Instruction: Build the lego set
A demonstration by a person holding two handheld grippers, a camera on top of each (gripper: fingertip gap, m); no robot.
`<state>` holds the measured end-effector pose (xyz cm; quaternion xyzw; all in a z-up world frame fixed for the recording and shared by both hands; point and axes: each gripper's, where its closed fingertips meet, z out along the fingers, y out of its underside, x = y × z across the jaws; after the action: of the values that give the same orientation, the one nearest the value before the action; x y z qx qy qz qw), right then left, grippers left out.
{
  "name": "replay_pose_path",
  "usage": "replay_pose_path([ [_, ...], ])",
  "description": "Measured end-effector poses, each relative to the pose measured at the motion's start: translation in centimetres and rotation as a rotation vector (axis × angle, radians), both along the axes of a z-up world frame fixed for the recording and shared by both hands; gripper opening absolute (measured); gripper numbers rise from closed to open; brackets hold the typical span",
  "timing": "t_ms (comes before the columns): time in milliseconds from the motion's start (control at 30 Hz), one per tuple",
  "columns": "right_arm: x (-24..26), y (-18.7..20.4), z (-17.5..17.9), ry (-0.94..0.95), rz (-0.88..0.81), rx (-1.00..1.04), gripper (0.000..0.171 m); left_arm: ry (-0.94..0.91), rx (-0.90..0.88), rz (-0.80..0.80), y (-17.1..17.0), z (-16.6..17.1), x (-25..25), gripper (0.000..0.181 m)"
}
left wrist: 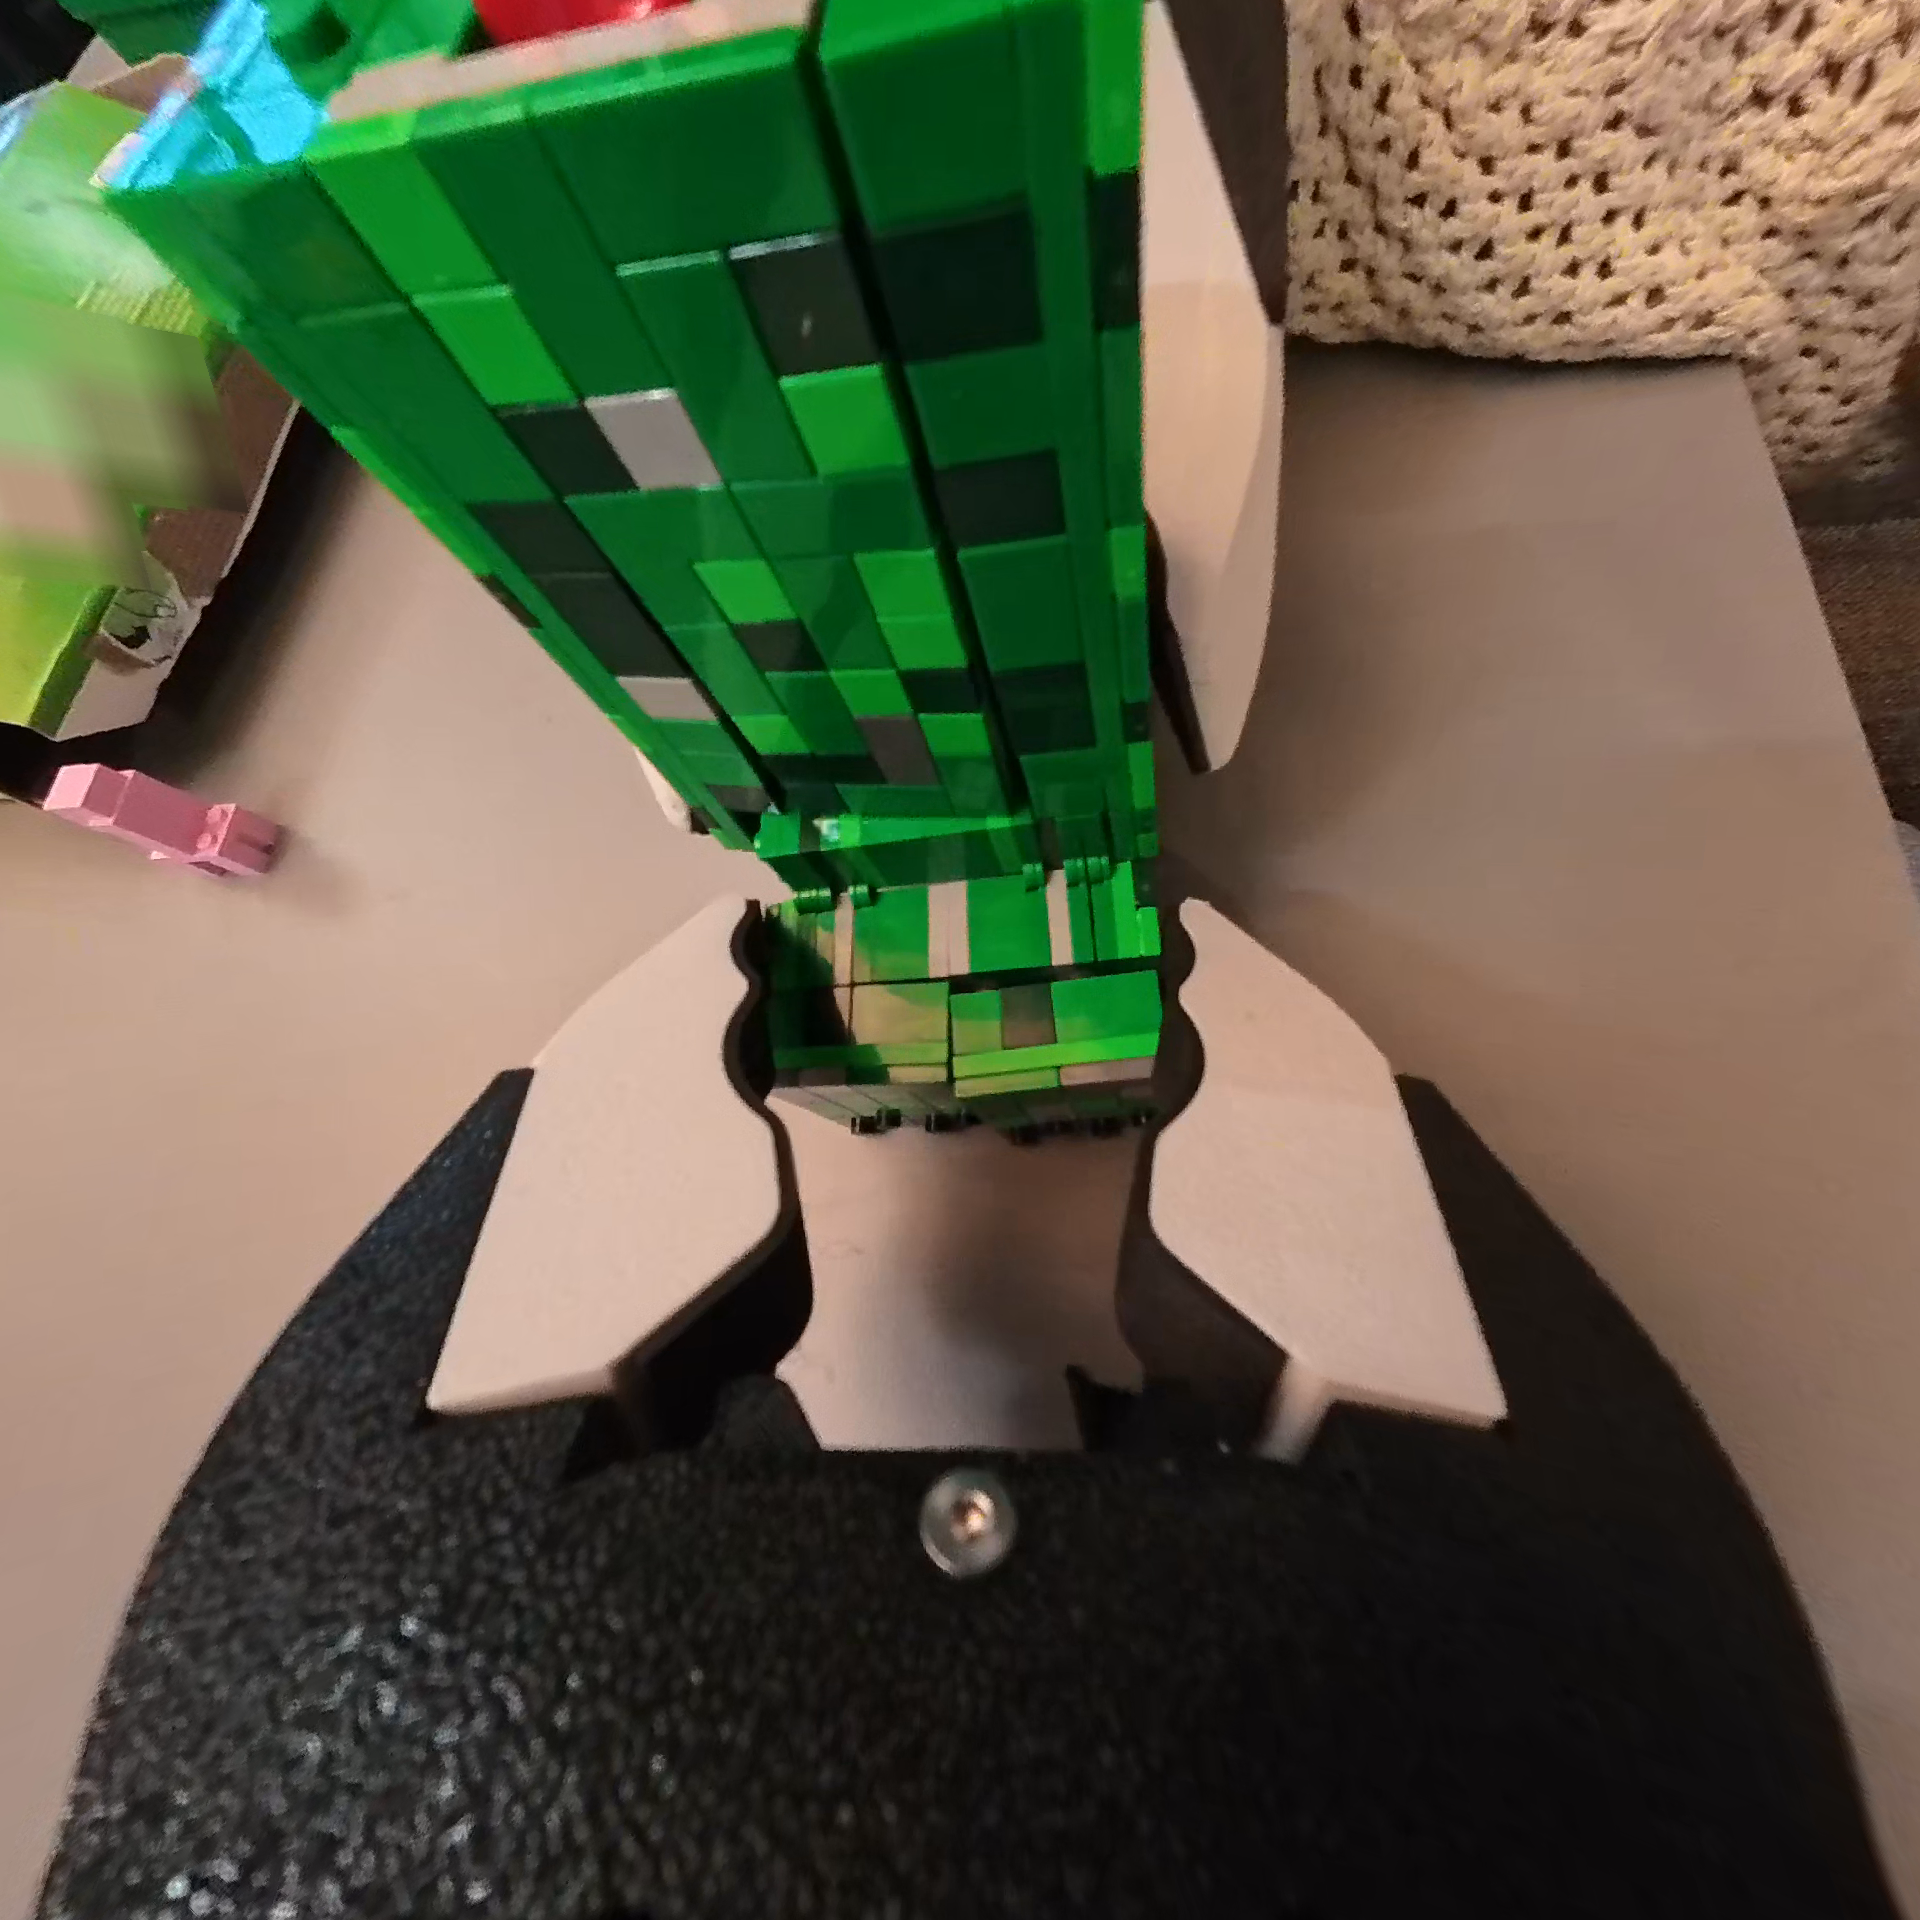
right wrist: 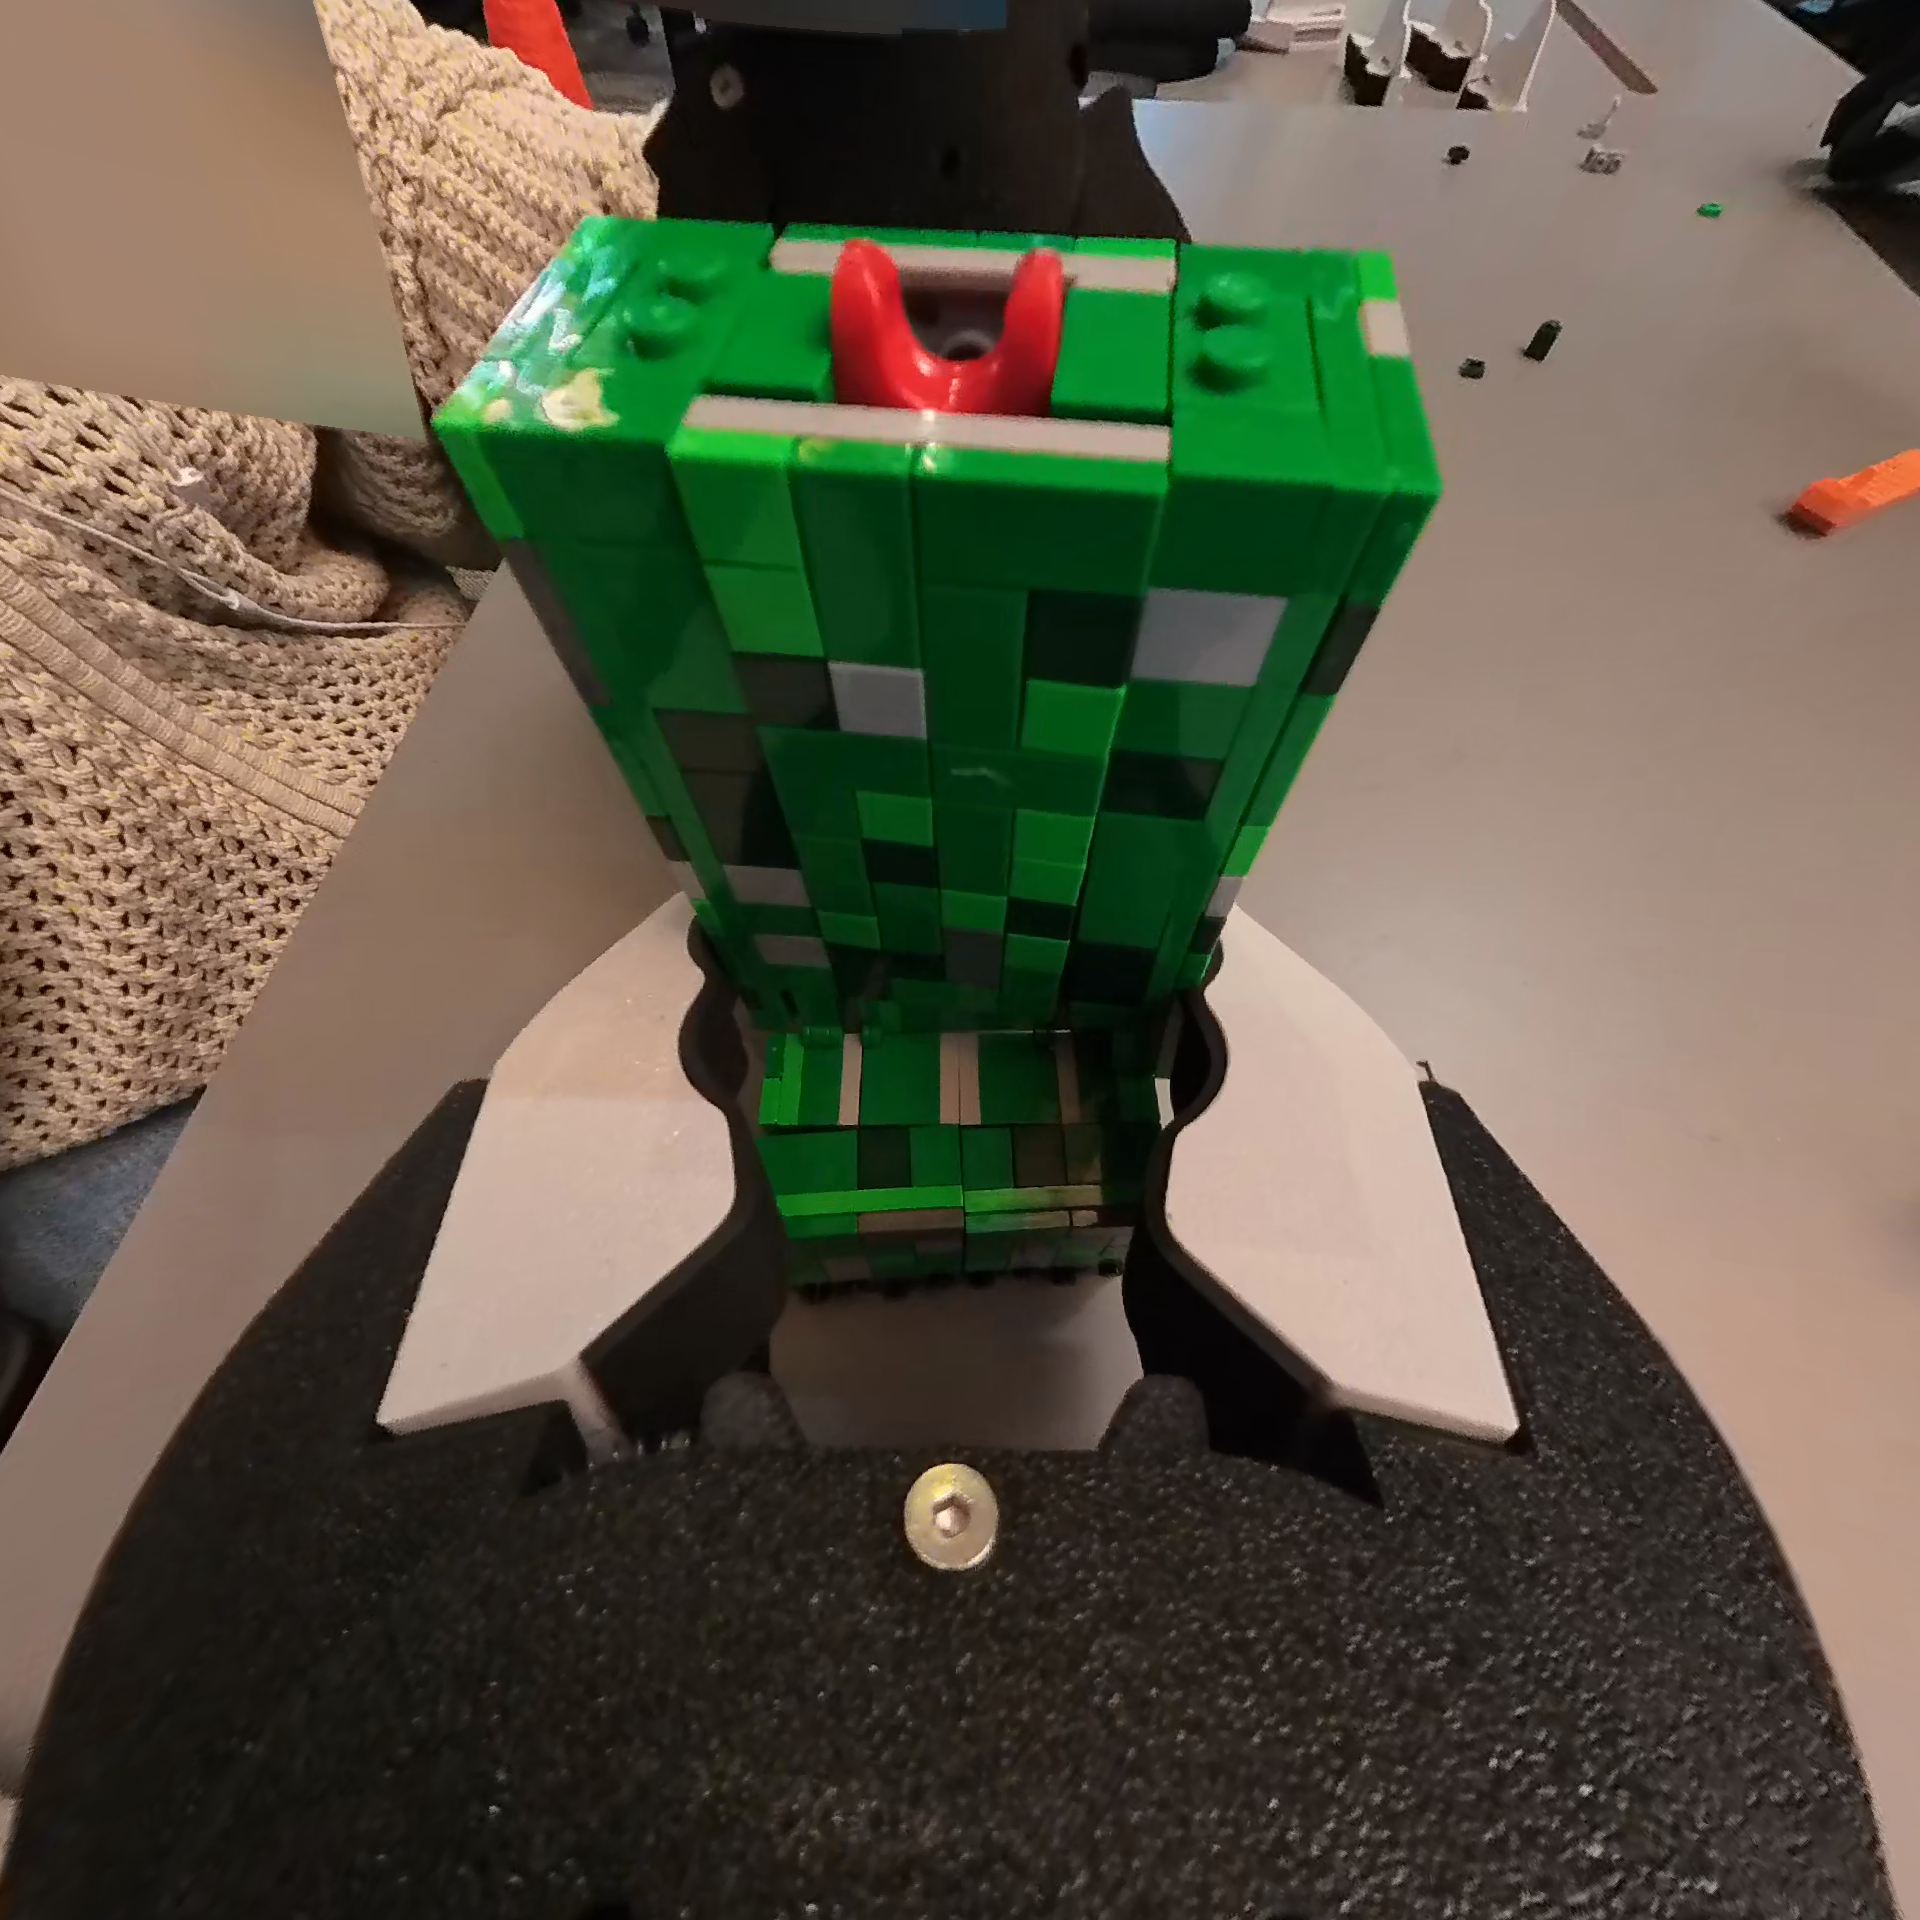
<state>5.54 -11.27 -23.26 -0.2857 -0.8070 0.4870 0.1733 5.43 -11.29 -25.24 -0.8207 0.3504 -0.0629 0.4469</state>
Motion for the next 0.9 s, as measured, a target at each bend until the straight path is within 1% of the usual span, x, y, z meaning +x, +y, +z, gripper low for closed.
replay_pose_path([
  [67,-0.1,0.0,0.0,0.003,-0.003,-0.014,0.083,-0.007,0.001,0.006,0.0,0.0,0.0,0.071],
  [100,-0.1,-0.1,0.0,0.004,-0.005,-0.017,0.083,-0.012,-0.001,0.011,0.0,0.0,0.0,0.077],
  [133,-0.1,-0.1,0.0,0.005,-0.007,-0.016,0.084,-0.019,0.000,0.016,-0.1,0.1,0.0,0.090],
  [167,-0.1,-0.1,0.0,0.008,-0.008,-0.016,0.084,-0.028,0.017,0.022,0.0,0.4,0.1,0.096],
  [267,-0.1,-0.1,0.0,0.012,-0.010,-0.021,0.085,-0.063,0.091,0.007,0.4,1.6,0.6,0.103],
  [367,-0.1,-0.1,-0.1,0.000,-0.013,-0.028,0.086,-0.088,0.091,-0.005,0.7,1.8,1.0,0.103],
  [467,0.0,0.2,-0.3,-0.015,-0.029,-0.019,0.093,-0.080,0.077,0.001,0.7,1.4,0.8,0.101],
  [633,0.8,1.0,0.2,-0.041,-0.041,-0.057,0.100,-0.089,0.076,0.008,0.4,1.3,0.5,0.095],
  [767,1.9,2.8,0.6,-0.045,-0.085,-0.068,0.096,-0.063,0.069,0.038,-0.5,1.3,-0.3,0.095],
  [833,2.3,3.8,0.6,-0.047,-0.112,-0.075,0.088,-0.059,0.105,0.059,-0.9,2.2,-0.9,0.095],
  [900,2.7,4.2,0.3,-0.068,-0.119,-0.083,0.084,-0.075,0.146,0.091,-1.4,3.5,-1.3,0.095],
])
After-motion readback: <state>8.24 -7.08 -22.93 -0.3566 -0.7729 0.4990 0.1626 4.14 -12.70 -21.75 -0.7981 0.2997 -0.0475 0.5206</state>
